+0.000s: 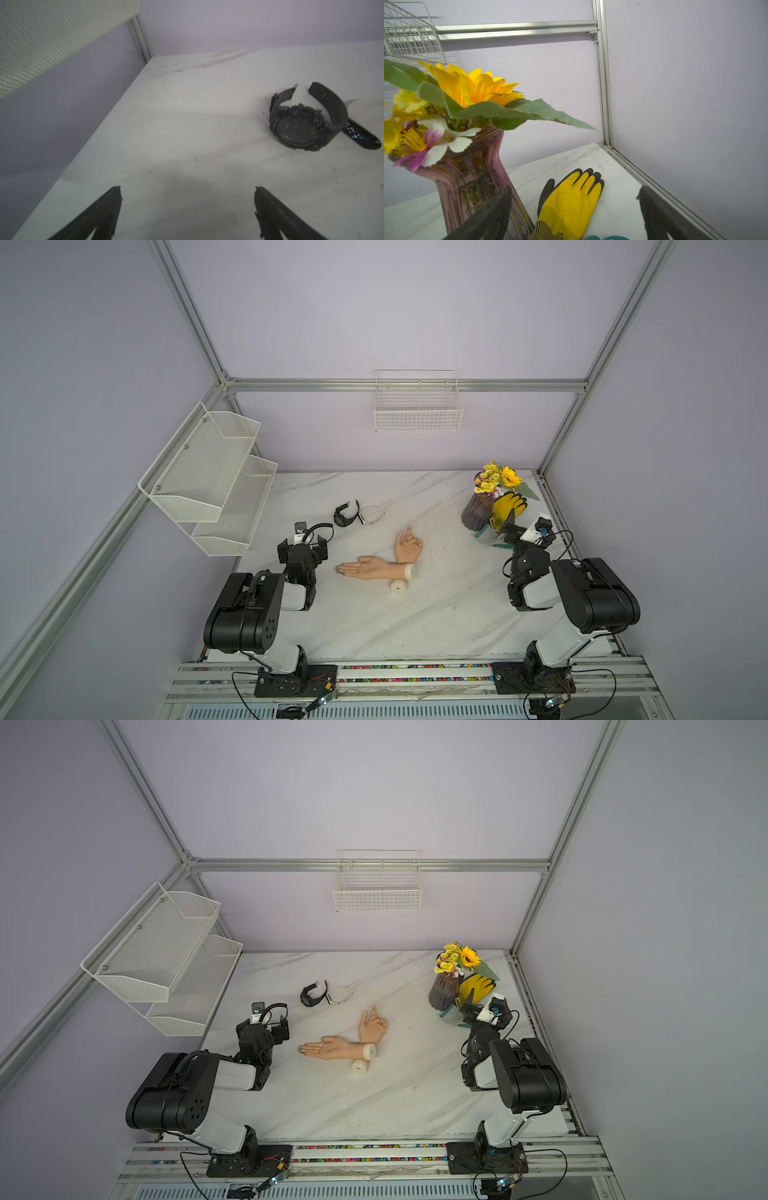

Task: Take off the watch
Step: Reset both arms

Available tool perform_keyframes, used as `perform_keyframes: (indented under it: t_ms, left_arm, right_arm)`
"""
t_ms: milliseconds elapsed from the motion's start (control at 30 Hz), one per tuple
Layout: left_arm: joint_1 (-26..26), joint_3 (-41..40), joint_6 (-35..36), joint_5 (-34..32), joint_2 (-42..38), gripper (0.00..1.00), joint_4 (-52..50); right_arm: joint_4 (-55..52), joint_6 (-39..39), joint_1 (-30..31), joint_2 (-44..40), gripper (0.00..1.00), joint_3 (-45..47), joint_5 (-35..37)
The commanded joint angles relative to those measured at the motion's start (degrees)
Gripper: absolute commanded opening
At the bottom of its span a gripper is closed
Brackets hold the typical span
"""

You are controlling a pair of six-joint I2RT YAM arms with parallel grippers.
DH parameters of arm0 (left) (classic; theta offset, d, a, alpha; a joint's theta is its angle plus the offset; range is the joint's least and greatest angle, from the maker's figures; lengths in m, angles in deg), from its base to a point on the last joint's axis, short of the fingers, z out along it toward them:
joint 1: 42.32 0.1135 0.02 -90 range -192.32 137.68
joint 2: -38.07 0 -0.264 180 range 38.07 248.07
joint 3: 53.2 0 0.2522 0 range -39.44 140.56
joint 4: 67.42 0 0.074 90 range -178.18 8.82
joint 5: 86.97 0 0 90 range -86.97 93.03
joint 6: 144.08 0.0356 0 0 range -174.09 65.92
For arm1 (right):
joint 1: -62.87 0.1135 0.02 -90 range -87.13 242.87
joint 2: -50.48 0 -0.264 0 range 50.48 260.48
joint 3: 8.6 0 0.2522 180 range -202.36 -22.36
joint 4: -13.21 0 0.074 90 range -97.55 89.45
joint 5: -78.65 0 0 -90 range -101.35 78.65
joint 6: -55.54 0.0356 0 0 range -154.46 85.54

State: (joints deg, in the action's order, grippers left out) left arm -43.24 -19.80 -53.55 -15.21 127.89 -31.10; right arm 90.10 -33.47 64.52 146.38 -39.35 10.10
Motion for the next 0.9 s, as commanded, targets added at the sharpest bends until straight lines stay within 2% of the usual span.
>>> perform_keyframes:
  t_ms: [0, 33, 167, 333, 867]
  left_arm:
    - [1.4, 0.7, -2.8, 3.3, 0.7, 1.0, 8.1]
    - [1.4, 0.0, -2.8, 3.0, 0.8, 1.0, 9.1]
    - [1.7, 1.8, -4.0, 3.0, -1.4, 1.0, 2.1]
    - [1.6, 1.0, -3.5, 2.9, -0.3, 1.0, 5.3]
    - [1.6, 1.1, -3.5, 3.1, -0.4, 1.0, 5.0]
  right_arm:
    - [11.9, 0.2, -0.3, -0.4, 0.97, -0.5, -0.5]
    - [11.9, 0.2, -0.3, -0.4, 0.97, -0.5, -0.5]
    - [12.0, 0.2, -0.2, -0.5, 0.97, -0.4, -0.5]
    - [11.9, 0.2, -0.2, -0.4, 0.97, -0.4, -0.5]
    - [11.7, 0.0, -0.2, -0.4, 0.97, -0.5, -0.5]
